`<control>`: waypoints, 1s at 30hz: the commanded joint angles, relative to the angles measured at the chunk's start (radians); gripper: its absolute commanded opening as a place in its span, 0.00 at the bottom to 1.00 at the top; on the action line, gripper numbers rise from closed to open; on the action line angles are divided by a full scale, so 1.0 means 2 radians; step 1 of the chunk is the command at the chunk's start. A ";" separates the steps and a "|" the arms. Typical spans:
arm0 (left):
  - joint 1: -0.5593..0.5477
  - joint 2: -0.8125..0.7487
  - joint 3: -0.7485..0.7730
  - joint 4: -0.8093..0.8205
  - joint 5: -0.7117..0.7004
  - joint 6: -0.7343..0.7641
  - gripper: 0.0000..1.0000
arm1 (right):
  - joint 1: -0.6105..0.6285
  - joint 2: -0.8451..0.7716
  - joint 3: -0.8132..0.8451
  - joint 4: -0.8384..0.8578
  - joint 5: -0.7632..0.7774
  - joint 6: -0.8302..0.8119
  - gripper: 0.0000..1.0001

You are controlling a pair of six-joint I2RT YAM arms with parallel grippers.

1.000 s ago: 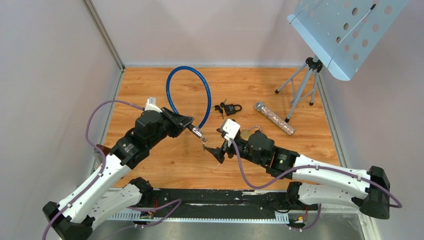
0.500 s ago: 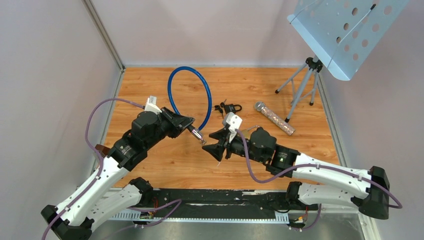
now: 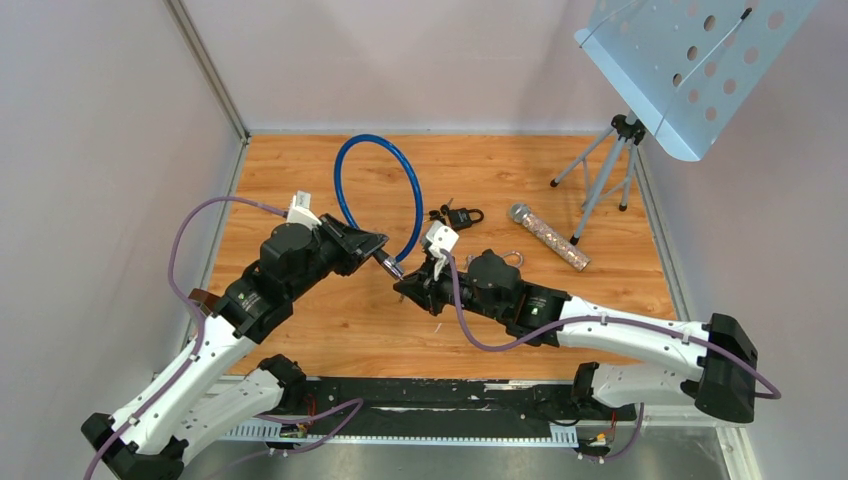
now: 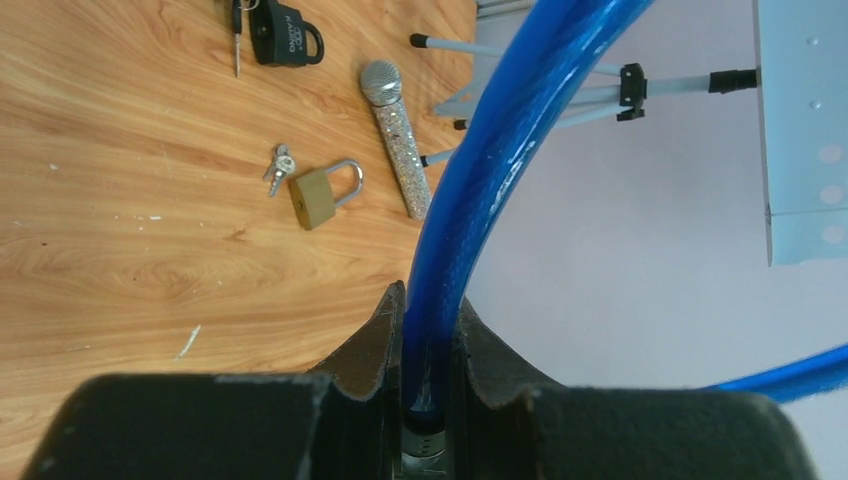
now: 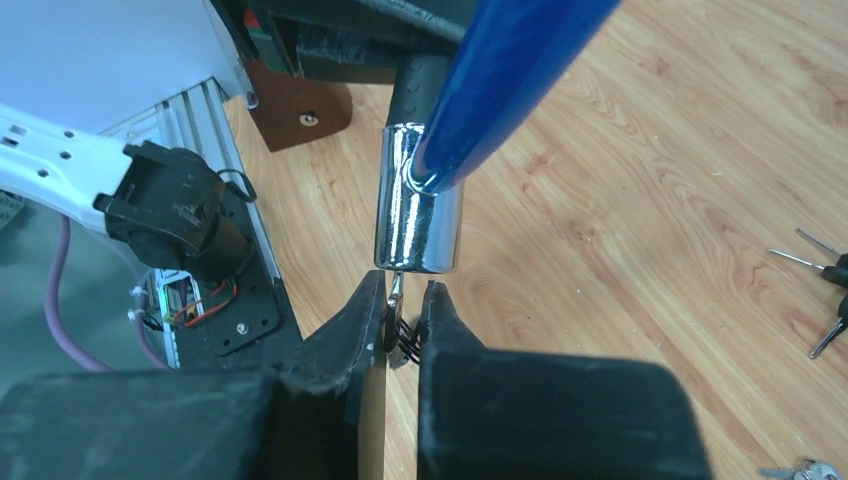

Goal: Lock with the key
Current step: Lock the lock.

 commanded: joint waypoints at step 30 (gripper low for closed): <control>0.043 0.032 0.055 -0.058 -0.134 0.118 0.00 | -0.028 0.004 0.016 -0.076 -0.120 0.012 0.00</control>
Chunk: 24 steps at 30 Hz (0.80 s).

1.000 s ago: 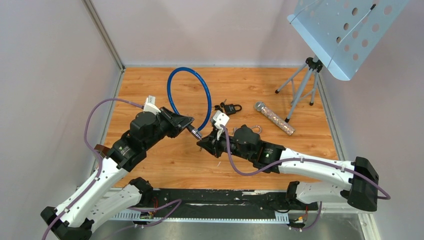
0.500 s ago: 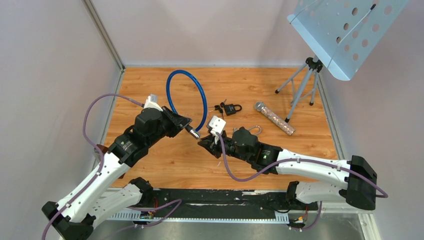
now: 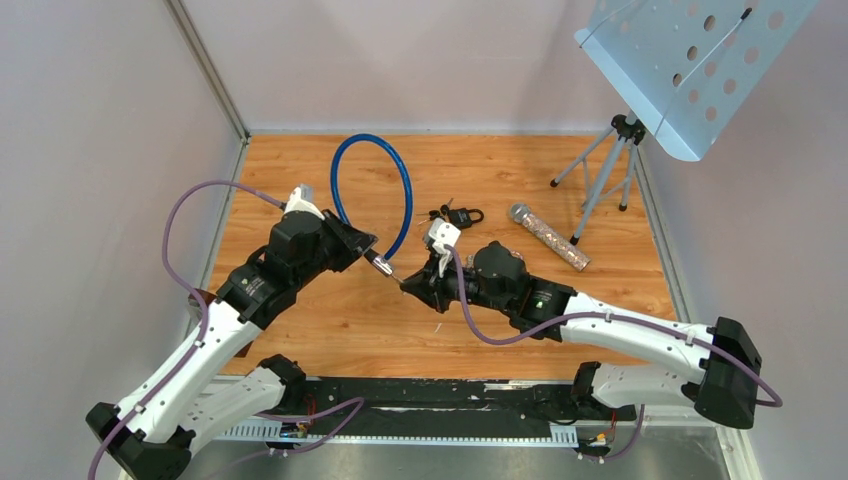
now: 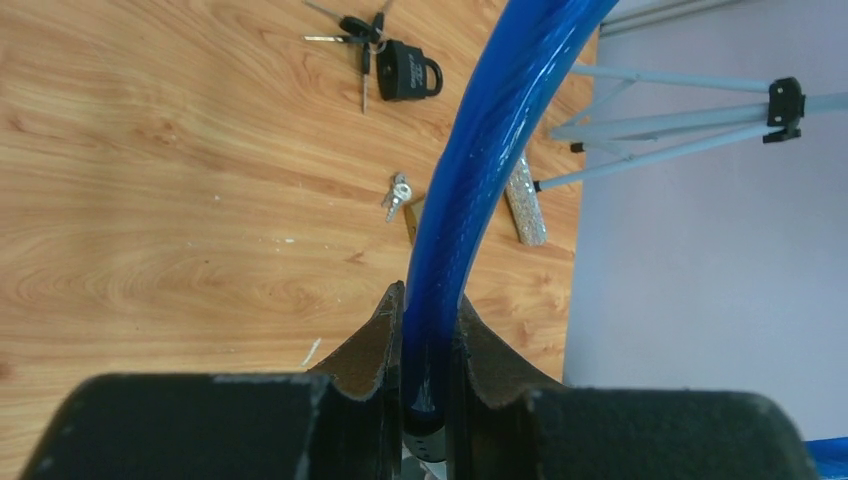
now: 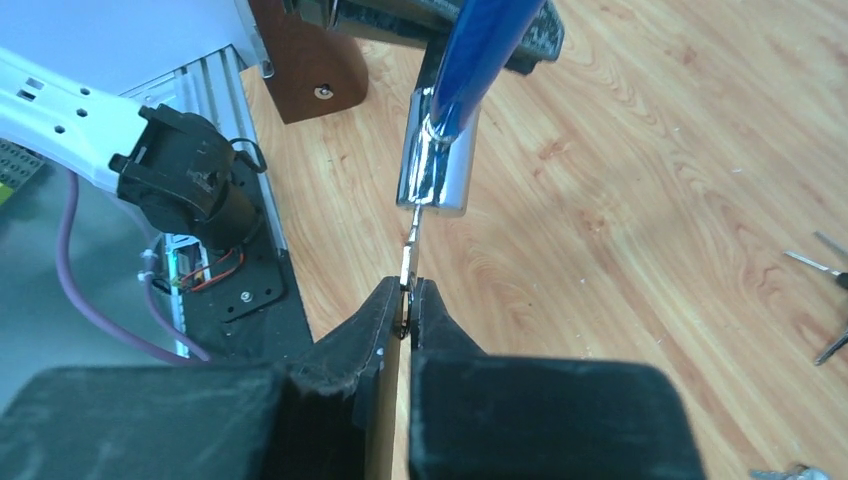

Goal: Lock with the key
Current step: Lock the lock, then place the key at the center of the board.

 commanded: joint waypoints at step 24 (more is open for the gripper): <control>0.022 -0.007 -0.031 0.024 -0.098 0.060 0.00 | -0.001 0.077 -0.015 0.015 0.049 0.161 0.11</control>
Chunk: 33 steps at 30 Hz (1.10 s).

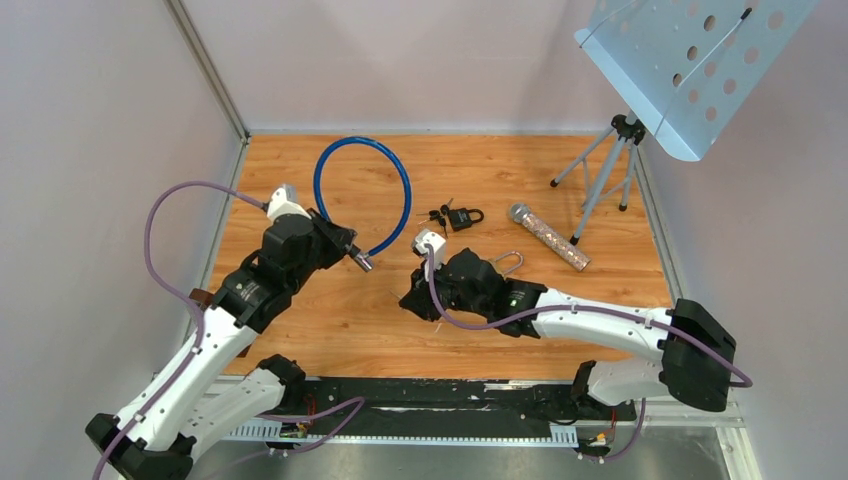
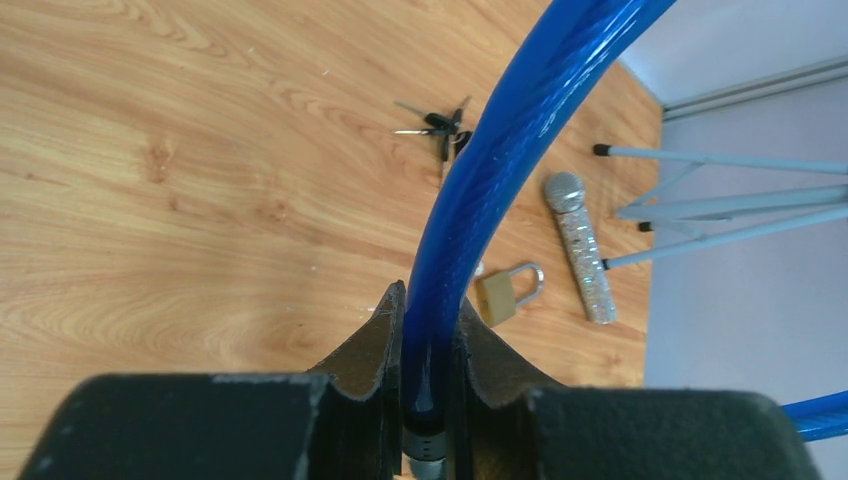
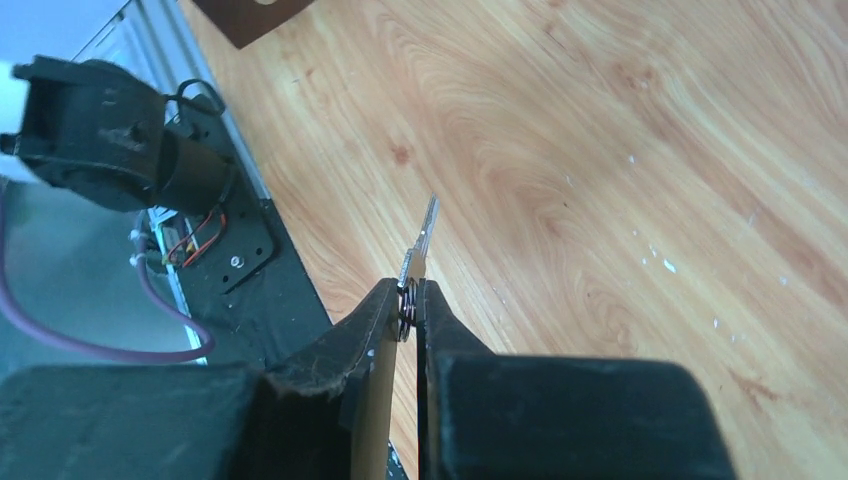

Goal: Lock with the key
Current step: Place the key at the center of the board, then place the lock at the center of the board.

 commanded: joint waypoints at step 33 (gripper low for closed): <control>0.001 0.181 -0.200 0.128 0.057 -0.020 0.33 | 0.000 0.006 -0.050 0.053 0.149 0.173 0.19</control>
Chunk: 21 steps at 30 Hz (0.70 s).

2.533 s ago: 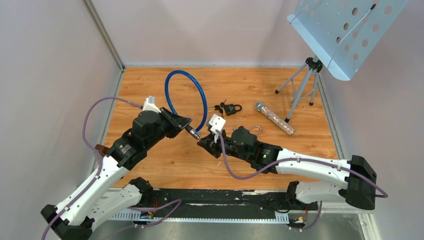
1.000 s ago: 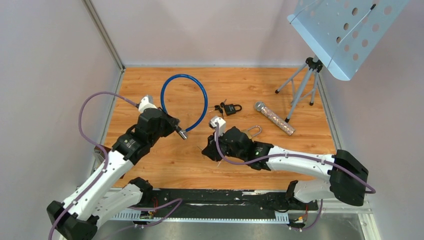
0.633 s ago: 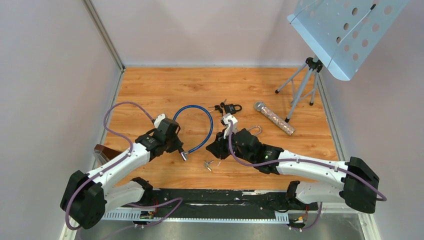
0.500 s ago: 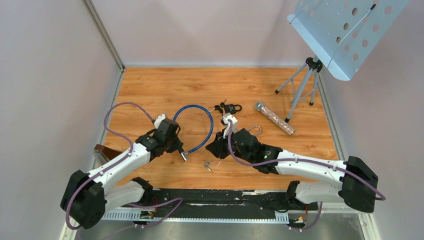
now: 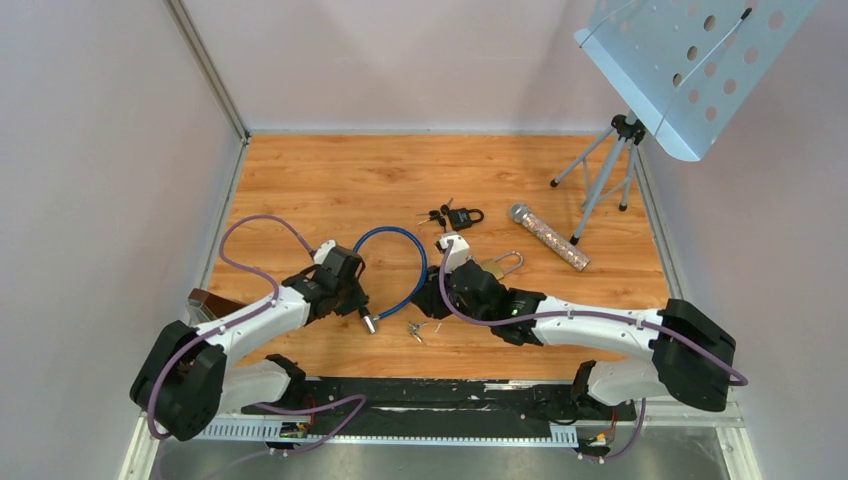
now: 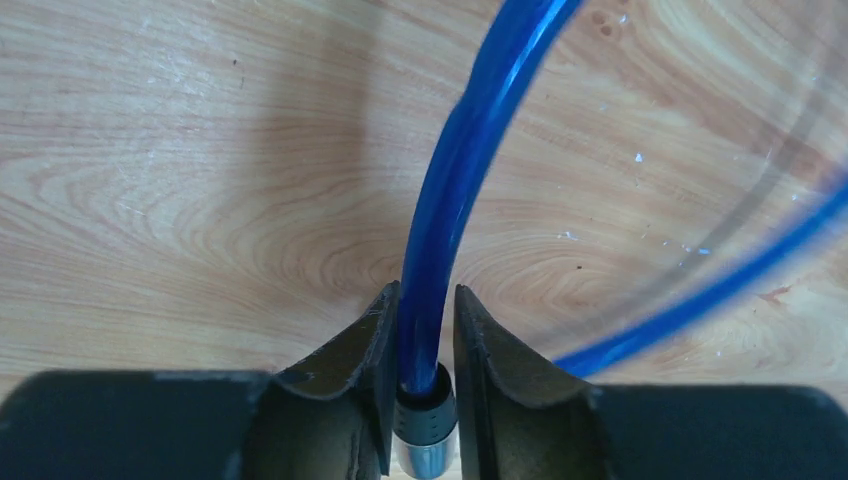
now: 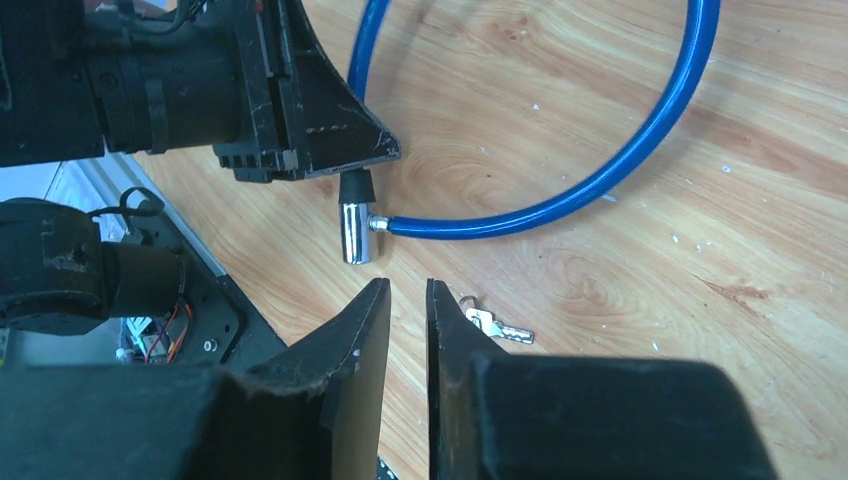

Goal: Lock with the key
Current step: Place the lock at the center of the board.

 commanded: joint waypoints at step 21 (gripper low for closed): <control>-0.003 -0.239 0.135 -0.251 -0.056 0.013 1.00 | -0.013 -0.225 0.011 -0.228 0.216 0.049 0.94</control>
